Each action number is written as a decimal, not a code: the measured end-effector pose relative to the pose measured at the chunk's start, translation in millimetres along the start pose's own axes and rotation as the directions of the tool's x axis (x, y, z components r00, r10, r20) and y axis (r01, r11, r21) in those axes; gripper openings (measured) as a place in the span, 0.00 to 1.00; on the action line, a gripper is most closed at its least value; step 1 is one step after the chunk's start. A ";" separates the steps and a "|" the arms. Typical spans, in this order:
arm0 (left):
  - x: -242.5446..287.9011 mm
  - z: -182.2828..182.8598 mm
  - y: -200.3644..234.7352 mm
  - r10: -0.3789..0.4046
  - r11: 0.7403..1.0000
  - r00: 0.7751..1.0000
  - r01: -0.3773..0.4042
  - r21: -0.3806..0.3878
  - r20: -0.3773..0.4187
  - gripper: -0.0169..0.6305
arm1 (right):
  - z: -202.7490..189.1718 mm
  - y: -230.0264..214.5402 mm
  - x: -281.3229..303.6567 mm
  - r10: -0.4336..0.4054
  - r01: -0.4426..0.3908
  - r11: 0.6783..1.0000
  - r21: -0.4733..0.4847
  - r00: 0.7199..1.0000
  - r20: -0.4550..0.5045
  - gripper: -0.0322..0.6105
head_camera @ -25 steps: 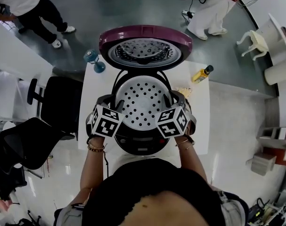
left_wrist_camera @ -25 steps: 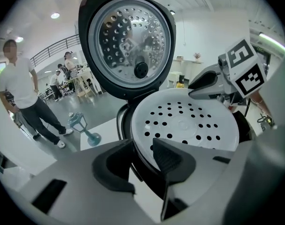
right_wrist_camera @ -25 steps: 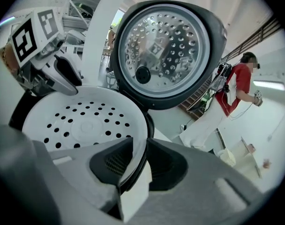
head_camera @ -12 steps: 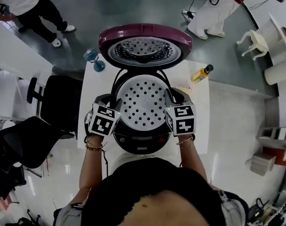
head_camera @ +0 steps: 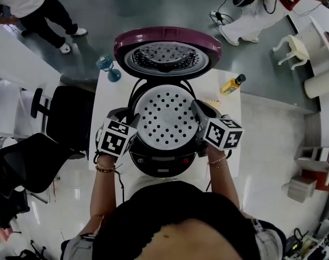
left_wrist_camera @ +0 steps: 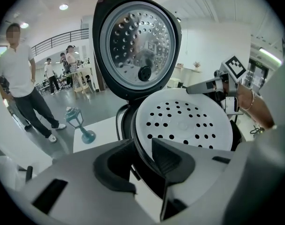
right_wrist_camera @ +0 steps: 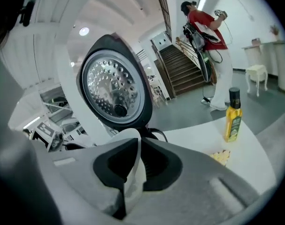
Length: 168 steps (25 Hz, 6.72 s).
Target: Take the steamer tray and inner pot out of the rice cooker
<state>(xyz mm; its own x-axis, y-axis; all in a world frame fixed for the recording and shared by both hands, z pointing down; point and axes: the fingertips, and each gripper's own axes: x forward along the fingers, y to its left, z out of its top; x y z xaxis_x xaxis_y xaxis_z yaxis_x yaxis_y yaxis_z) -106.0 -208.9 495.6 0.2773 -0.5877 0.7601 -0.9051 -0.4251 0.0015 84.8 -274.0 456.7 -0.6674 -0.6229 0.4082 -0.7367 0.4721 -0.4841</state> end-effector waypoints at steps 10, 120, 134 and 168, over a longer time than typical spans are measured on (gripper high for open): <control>-6.4 22.3 -22.9 -0.183 0.972 0.974 0.199 -0.123 0.134 0.25 | 13.1 -5.8 -17.5 0.099 -0.122 0.971 0.204 0.988 0.118 0.09; -44.0 -4.0 -39.7 -0.018 0.994 0.993 0.005 0.108 0.121 0.41 | -53.3 9.4 -41.5 -0.180 0.066 0.865 -0.498 0.966 -0.185 0.45; 13.3 -6.4 -1.5 -0.006 0.990 1.000 0.008 0.139 -0.011 0.44 | -63.5 -8.7 -1.1 -0.411 0.116 0.756 -0.644 0.850 -0.329 0.48; 15.0 -0.2 14.7 0.011 0.999 0.998 -0.008 0.052 -0.067 0.23 | -35.2 -1.7 1.0 -0.306 0.199 0.848 -0.490 0.940 -0.148 0.17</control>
<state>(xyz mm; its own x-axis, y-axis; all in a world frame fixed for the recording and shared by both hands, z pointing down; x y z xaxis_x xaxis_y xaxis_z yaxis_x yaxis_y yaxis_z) -115.3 -223.8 507.1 0.2450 -0.5448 0.8020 -0.8893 -0.4557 -0.0379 81.6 -253.5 485.2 -0.4182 -0.6383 0.6463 -0.8114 0.5823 0.0501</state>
